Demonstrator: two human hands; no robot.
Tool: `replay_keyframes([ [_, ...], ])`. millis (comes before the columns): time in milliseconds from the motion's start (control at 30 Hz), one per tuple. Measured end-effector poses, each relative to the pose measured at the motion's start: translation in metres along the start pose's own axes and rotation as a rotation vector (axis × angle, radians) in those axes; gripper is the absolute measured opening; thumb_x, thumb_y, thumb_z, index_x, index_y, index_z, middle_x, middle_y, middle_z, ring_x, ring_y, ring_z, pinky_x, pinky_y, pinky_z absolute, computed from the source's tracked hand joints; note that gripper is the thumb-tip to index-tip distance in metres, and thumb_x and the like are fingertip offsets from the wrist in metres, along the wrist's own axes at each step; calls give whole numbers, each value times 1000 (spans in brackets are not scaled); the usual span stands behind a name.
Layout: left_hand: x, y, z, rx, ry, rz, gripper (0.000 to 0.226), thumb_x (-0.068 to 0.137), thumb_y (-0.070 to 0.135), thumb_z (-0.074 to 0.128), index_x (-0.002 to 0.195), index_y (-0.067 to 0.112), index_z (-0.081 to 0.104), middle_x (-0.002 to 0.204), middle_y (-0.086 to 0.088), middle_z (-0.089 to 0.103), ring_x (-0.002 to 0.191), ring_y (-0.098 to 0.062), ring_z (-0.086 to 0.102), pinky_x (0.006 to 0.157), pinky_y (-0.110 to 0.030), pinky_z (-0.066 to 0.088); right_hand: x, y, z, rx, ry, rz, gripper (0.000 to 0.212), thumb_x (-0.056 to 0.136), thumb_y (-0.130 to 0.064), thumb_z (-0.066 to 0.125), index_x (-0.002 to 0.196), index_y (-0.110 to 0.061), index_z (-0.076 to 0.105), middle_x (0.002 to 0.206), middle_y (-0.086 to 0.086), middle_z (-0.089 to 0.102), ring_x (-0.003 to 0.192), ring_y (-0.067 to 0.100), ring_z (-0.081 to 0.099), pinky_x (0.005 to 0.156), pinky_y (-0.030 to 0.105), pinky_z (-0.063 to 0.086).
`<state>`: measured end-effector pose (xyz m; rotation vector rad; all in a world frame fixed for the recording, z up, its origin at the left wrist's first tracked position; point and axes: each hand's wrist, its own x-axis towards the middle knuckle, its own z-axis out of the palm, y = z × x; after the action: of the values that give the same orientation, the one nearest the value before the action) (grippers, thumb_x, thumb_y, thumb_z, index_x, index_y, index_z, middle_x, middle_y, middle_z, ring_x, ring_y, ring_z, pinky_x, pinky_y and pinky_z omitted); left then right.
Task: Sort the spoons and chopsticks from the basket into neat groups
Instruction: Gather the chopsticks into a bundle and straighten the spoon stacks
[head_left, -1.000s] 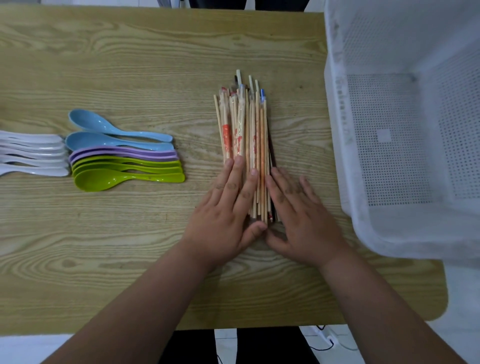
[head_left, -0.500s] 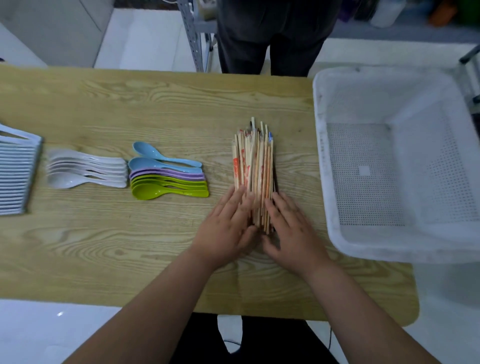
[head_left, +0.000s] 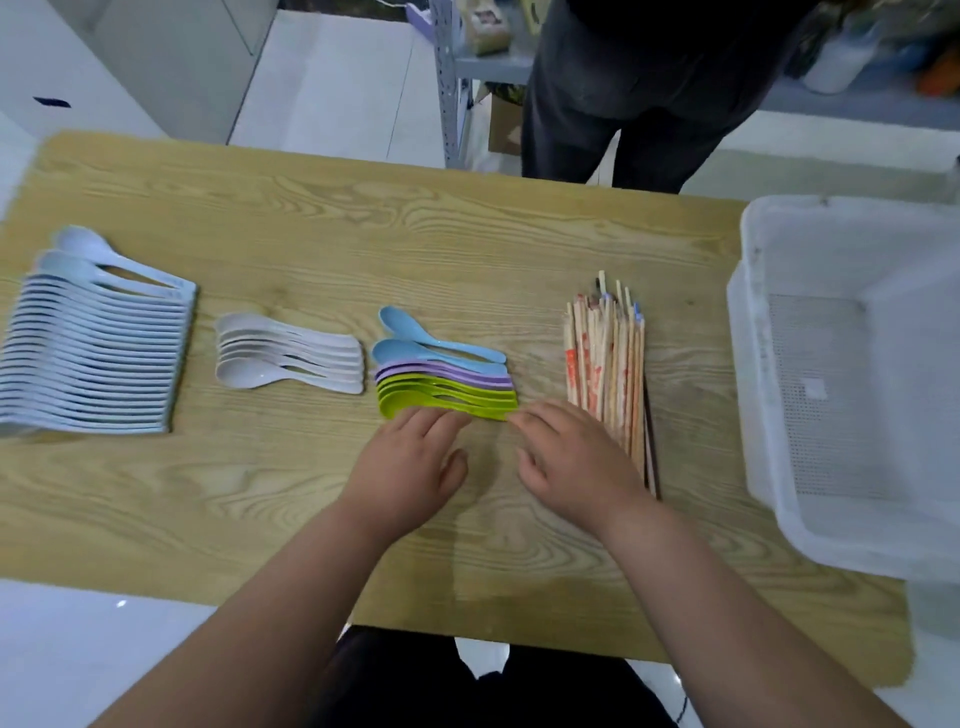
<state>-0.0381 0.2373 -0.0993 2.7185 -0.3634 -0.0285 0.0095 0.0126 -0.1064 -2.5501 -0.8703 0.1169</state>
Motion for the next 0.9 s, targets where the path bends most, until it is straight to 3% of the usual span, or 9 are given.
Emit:
replay_keyframes([
  [133, 15, -57, -21, 62, 29, 8, 50, 82, 29, 55, 124, 3, 65, 110, -16, 67, 100, -39, 63, 90, -46, 52, 38, -23, 21, -45, 41, 46, 36, 76, -13, 70, 111, -5, 69, 113, 12, 66, 113, 33, 61, 102, 44, 49],
  [200, 26, -78, -26, 92, 21, 18, 65, 79, 36, 62, 133, 0, 59, 124, -22, 61, 114, -44, 59, 100, -51, 48, 56, -29, 32, -75, 24, 77, 44, 76, -20, 73, 116, -5, 67, 123, 14, 63, 124, 36, 56, 108, 45, 44],
  [333, 57, -106, -28, 134, -176, 19, 115, 71, 66, 75, 158, 8, 25, 161, -28, 22, 149, -47, 20, 120, -57, 23, 81, -28, 47, -102, -99, 207, 69, 76, -43, 78, 133, -10, 58, 153, 16, 42, 147, 37, 31, 119, 53, 29],
  [433, 80, -120, -16, 198, -338, 26, 117, 72, 75, 64, 161, 21, 10, 167, -20, -1, 153, -42, -1, 124, -52, 8, 89, -22, 56, -104, -155, 207, 66, 79, -47, 76, 131, -12, 57, 157, 14, 38, 149, 36, 27, 119, 54, 26],
  [533, 83, -126, -8, 195, -347, 103, 95, 77, 67, 65, 153, 16, 37, 164, -21, 16, 150, -46, 13, 122, -52, 19, 89, -20, 65, -101, -115, 201, 57, 82, -47, 75, 125, -12, 62, 153, 11, 46, 146, 32, 35, 115, 58, 30],
  [633, 72, -130, -1, 106, -193, 190, 72, 74, 50, 80, 130, 7, 63, 148, -28, 44, 129, -53, 43, 111, -54, 39, 85, -14, 72, -134, 7, 134, 50, 85, -50, 69, 117, -12, 68, 144, 11, 55, 136, 33, 49, 111, 57, 36],
  [700, 66, -133, 3, 46, -109, 193, 66, 70, 43, 86, 123, 7, 68, 141, -25, 53, 119, -52, 49, 105, -54, 44, 81, -10, 76, -144, 90, 53, 48, 86, -50, 69, 113, -11, 71, 139, 15, 59, 129, 36, 55, 108, 55, 39],
  [800, 63, -133, 7, 0, -42, 197, 68, 67, 41, 89, 120, 4, 65, 137, -23, 56, 119, -49, 50, 107, -52, 41, 78, -7, 81, -152, 165, 7, 43, 89, -50, 70, 115, -16, 66, 135, 19, 61, 123, 40, 58, 104, 54, 42],
  [900, 63, -131, 9, -7, 5, 226, 55, 70, 40, 88, 101, 1, 62, 133, -22, 58, 119, -48, 50, 107, -51, 39, 76, -5, 82, -193, 181, 25, 42, 88, -51, 71, 110, -15, 72, 128, 17, 64, 115, 40, 61, 96, 51, 47],
])
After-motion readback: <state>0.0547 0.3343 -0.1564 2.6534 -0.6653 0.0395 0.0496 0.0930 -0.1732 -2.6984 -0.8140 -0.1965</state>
